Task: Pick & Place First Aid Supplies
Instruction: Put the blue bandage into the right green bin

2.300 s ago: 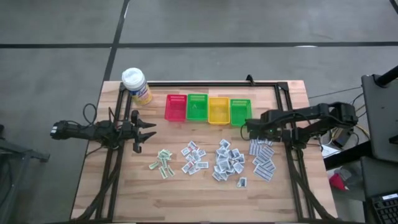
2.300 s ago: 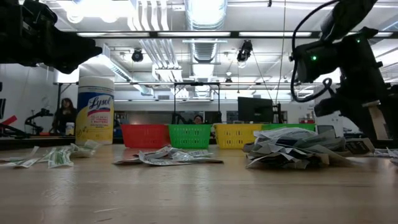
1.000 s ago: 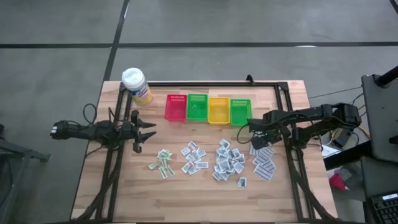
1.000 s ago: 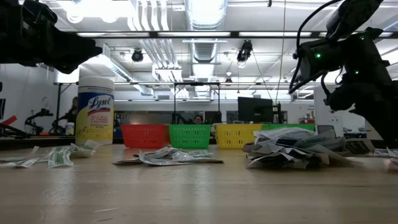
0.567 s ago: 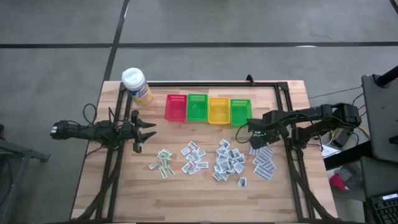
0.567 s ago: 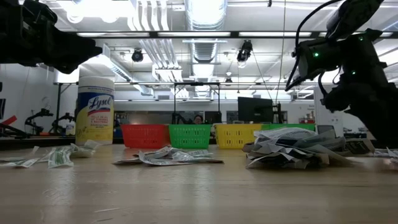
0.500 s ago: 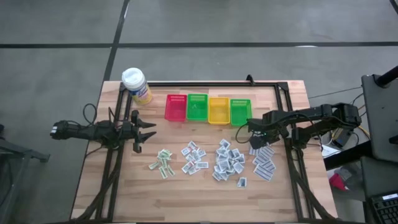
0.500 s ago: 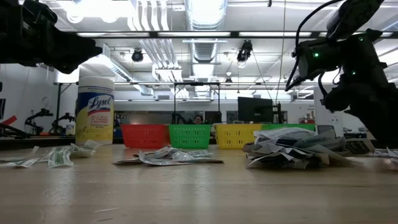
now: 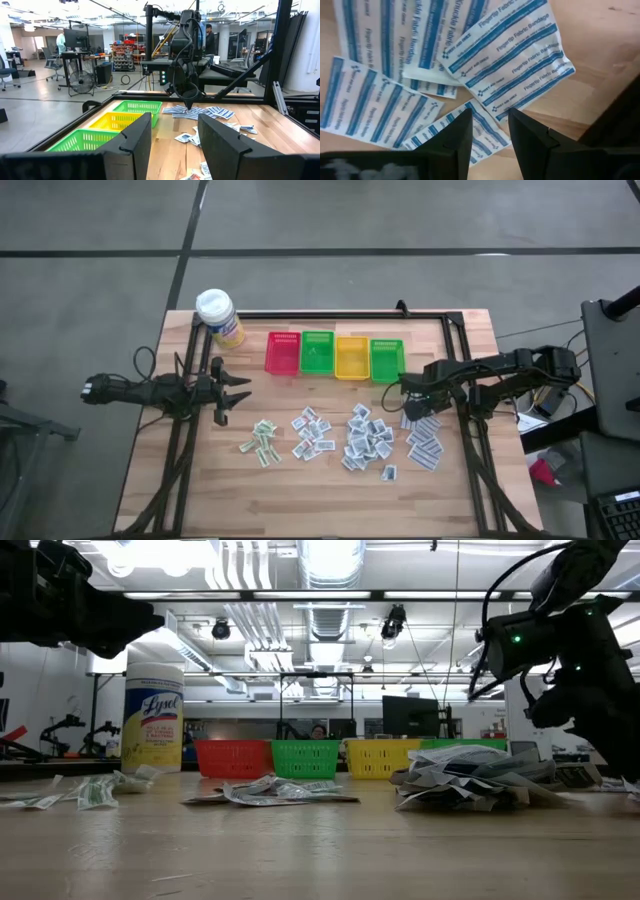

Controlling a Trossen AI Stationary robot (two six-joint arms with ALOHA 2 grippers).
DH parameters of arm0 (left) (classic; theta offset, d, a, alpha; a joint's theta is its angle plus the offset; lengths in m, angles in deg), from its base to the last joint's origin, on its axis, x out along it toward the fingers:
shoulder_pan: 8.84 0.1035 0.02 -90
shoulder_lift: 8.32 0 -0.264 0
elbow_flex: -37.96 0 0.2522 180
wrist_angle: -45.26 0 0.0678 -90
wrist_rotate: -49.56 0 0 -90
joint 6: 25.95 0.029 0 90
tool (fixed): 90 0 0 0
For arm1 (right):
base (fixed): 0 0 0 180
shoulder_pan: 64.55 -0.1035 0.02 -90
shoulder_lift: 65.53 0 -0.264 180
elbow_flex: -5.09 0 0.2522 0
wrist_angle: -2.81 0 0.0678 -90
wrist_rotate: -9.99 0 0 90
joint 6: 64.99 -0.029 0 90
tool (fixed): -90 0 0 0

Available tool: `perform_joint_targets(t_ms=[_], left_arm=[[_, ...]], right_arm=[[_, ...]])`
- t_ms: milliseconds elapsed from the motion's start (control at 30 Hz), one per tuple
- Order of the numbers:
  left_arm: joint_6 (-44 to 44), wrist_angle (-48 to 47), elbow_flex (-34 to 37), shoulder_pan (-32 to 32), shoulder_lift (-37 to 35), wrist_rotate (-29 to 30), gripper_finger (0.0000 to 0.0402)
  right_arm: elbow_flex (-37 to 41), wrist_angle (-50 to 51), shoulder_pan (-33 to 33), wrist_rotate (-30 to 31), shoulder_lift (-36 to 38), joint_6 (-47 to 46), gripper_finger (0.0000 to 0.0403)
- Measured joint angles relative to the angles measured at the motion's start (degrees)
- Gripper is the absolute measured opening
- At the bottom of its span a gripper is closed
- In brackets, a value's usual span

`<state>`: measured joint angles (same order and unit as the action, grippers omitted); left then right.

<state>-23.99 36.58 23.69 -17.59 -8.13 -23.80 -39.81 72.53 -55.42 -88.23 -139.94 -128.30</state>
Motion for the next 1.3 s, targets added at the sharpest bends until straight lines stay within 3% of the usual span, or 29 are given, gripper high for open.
perform_joint_targets(t_ms=[467,867,1300], left_arm=[[-0.02,-0.02,-0.02,0.0,0.01,0.0,0.0158],[-0.02,-0.02,0.0,0.0,0.02,0.0,0.0158],[0.0,-0.02,0.0,0.0,0.01,0.0,0.0158]], right_arm=[[-2.38,-0.08,0.0,0.6,-6.66,2.34,0.0092],[-3.06,-1.08,0.0,2.17,-6.5,2.27,0.0056],[-3.06,-0.91,0.0,2.37,-6.47,2.25,0.0047]])
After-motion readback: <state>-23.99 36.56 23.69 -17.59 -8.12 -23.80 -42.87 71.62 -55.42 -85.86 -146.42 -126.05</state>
